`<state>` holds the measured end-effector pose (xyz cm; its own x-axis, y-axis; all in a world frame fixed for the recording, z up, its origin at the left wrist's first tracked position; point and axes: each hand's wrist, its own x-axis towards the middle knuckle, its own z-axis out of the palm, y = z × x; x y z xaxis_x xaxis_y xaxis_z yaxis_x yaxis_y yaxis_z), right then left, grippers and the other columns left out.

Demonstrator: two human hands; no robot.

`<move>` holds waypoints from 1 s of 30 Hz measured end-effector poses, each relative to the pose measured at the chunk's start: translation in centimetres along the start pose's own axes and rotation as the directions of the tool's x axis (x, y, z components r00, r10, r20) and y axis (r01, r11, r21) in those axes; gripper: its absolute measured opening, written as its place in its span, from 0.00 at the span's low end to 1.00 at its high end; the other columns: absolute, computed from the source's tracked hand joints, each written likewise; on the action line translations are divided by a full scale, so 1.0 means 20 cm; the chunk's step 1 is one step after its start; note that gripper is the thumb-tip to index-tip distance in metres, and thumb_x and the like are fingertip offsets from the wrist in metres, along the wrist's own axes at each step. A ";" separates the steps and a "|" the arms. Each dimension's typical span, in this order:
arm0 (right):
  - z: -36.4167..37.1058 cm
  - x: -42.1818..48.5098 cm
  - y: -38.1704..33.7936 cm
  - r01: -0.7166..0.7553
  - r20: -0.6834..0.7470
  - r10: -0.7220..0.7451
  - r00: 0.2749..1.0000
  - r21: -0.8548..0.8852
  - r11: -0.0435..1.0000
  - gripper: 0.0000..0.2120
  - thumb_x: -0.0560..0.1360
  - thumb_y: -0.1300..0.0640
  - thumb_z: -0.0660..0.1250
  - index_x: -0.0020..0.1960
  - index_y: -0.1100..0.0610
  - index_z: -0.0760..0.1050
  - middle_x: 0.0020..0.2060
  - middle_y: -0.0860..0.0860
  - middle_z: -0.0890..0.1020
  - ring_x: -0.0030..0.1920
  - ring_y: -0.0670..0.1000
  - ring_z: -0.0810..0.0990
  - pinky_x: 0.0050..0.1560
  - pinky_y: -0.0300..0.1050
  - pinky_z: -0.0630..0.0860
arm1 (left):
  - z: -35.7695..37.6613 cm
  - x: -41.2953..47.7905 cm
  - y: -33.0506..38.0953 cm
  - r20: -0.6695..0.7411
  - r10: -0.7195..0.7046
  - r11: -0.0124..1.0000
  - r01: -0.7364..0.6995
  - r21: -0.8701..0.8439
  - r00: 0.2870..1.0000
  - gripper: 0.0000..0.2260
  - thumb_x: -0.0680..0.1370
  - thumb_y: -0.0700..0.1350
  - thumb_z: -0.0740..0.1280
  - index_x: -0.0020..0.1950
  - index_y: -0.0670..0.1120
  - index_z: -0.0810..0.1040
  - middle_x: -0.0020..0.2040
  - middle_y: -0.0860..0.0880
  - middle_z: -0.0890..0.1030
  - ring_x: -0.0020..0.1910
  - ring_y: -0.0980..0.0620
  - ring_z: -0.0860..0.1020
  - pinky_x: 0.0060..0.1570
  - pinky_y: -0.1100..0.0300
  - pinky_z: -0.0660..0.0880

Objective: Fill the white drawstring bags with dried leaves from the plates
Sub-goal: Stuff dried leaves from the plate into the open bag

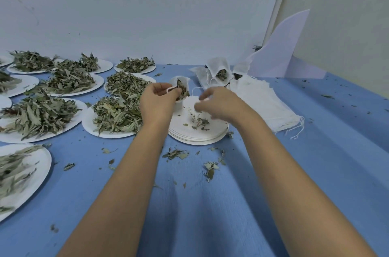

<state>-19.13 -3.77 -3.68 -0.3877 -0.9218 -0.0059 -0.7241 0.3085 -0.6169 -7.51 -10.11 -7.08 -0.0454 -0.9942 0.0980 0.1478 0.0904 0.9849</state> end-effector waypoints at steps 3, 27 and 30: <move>0.02 -0.01 -0.01 -0.091 0.156 0.143 0.977 -0.302 0.949 0.25 0.69 0.43 0.72 0.56 0.61 0.77 0.43 0.53 0.80 0.39 0.49 0.78 0.35 0.40 0.69 | 0.00 0.00 0.01 0.013 -0.024 0.999 0.024 -0.046 1.000 0.05 0.75 0.39 0.69 0.44 0.49 0.76 0.45 0.50 0.79 0.47 0.51 0.79 0.52 0.55 0.78; 0.21 0.02 0.02 0.158 -0.099 -0.176 0.979 -0.170 0.973 0.10 0.70 0.69 0.65 0.43 0.60 0.84 0.44 0.55 0.84 0.50 0.54 0.79 0.45 0.44 0.75 | 0.00 0.00 0.00 -0.056 0.001 0.998 -0.005 -0.068 0.998 0.06 0.76 0.40 0.69 0.42 0.49 0.80 0.42 0.50 0.81 0.43 0.51 0.80 0.53 0.50 0.79; 0.23 0.02 0.02 0.172 -0.117 -0.197 0.973 -0.197 0.965 0.09 0.71 0.67 0.65 0.44 0.59 0.83 0.45 0.55 0.84 0.50 0.54 0.79 0.47 0.45 0.75 | 0.01 0.00 0.00 -0.046 -0.007 0.998 0.004 -0.067 0.999 0.04 0.76 0.40 0.69 0.44 0.48 0.81 0.42 0.49 0.82 0.44 0.51 0.80 0.53 0.51 0.79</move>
<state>-17.01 -5.12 -7.61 -0.3015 -0.9305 0.2079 -0.8779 0.1859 -0.4414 -7.62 -10.09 -6.98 -0.0005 -0.9965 0.0841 0.2130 0.0820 0.9736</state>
